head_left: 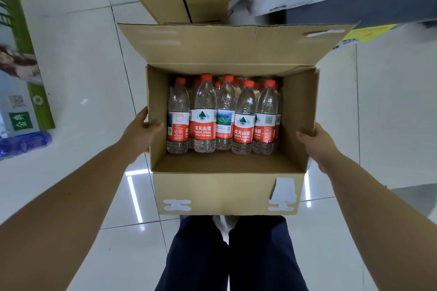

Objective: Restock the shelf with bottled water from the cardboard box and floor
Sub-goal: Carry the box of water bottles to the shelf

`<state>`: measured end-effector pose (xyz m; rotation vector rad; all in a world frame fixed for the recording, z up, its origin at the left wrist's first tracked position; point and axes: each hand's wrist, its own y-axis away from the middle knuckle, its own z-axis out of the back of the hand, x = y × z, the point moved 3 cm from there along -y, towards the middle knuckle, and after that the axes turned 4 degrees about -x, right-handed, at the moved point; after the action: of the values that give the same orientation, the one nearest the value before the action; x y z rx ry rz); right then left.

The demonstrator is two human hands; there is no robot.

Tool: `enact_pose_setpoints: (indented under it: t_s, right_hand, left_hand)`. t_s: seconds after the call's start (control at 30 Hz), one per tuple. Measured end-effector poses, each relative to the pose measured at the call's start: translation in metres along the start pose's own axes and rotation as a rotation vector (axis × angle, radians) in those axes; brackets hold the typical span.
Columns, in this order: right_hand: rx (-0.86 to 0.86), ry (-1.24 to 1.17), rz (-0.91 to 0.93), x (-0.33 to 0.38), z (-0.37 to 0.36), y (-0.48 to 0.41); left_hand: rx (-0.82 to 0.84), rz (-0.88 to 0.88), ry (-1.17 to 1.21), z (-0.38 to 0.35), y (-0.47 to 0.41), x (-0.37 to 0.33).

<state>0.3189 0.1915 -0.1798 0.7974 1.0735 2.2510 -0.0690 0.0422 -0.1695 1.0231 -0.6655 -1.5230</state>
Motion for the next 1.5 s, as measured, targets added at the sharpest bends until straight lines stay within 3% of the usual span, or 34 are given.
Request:
enact_pose_setpoints:
  t_s: [0.13, 0.43, 0.93, 1.23, 1.5]
  right_hand:
    - [0.011, 0.080, 0.002, 0.005, -0.002, -0.002]
    - [-0.038, 0.251, 0.048, 0.007, -0.001, 0.005]
    - [0.026, 0.181, 0.108, 0.021, 0.019, 0.017]
    - [0.135, 0.253, 0.089, 0.044, 0.053, 0.111]
    - [0.155, 0.322, 0.136, 0.098, 0.108, 0.255]
  left_hand:
    - [0.131, 0.064, 0.006, 0.001, -0.003, 0.004]
    - [-0.007, -0.029, -0.220, -0.003, 0.002, 0.000]
    - [0.018, -0.114, -0.203, 0.010, 0.008, 0.013]
    - [0.111, -0.041, -0.184, 0.068, 0.104, 0.032]
    - [0.099, -0.018, -0.092, 0.156, 0.252, 0.036]
